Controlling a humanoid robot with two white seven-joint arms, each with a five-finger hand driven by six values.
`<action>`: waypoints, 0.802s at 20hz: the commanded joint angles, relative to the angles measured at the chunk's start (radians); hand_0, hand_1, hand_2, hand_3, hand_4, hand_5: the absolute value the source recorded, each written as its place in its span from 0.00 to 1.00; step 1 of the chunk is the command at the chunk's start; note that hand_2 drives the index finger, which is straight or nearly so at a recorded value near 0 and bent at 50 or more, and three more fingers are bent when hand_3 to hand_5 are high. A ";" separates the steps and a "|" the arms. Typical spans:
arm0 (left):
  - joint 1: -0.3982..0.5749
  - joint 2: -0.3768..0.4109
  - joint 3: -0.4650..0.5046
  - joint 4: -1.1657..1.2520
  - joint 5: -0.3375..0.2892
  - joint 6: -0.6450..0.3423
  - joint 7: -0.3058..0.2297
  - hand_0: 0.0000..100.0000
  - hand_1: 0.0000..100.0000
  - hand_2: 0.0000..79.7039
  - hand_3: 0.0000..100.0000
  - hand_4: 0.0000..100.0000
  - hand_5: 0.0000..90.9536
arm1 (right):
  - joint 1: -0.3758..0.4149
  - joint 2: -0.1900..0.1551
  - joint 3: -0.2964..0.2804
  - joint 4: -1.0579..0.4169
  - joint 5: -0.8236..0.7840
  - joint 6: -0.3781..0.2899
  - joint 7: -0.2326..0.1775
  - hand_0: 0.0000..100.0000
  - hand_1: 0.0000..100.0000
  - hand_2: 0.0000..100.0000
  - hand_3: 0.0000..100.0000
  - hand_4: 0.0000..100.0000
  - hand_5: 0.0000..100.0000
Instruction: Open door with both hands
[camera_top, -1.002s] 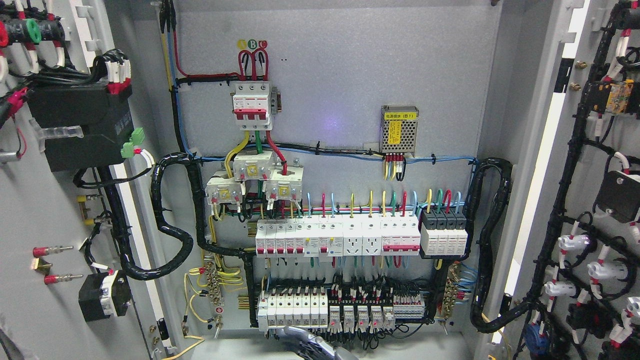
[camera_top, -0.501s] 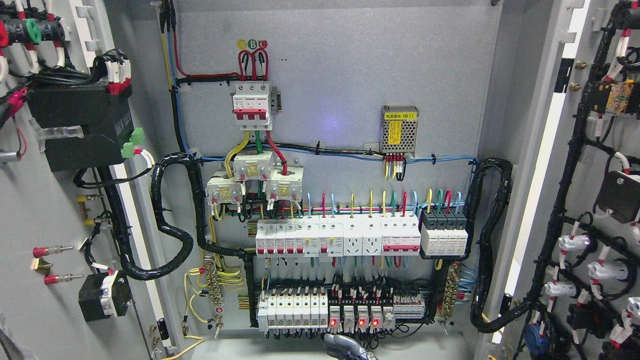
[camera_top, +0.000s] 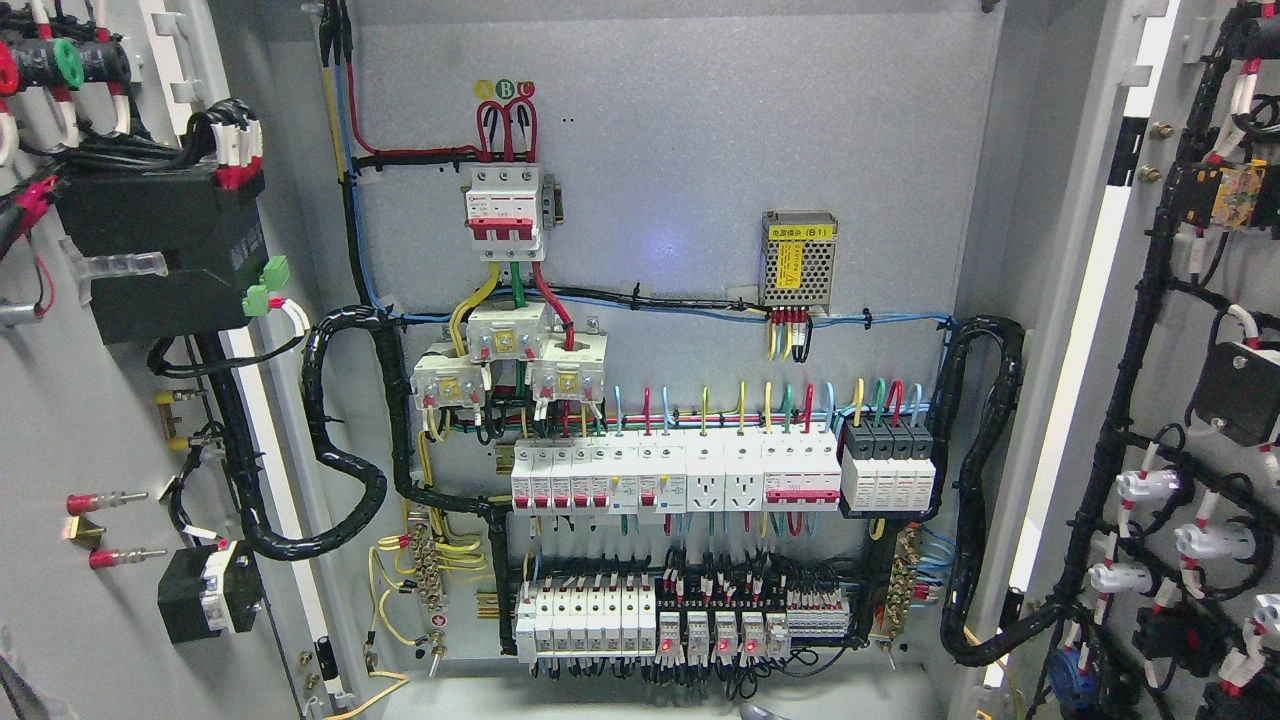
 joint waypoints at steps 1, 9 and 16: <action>-0.068 0.000 -0.007 -0.042 0.009 -0.006 0.002 0.00 0.00 0.00 0.00 0.00 0.00 | 0.060 -0.031 -0.108 -0.044 0.000 -0.066 0.004 0.19 0.00 0.00 0.00 0.00 0.00; -0.137 -0.003 -0.004 -0.045 0.008 -0.032 0.002 0.00 0.00 0.00 0.00 0.00 0.00 | 0.079 -0.027 -0.214 -0.045 -0.145 -0.140 0.004 0.19 0.00 0.00 0.00 0.00 0.00; -0.183 -0.003 0.044 -0.049 0.020 -0.048 0.004 0.00 0.00 0.00 0.00 0.00 0.00 | 0.082 -0.029 -0.289 -0.042 -0.215 -0.166 0.003 0.19 0.00 0.00 0.00 0.00 0.00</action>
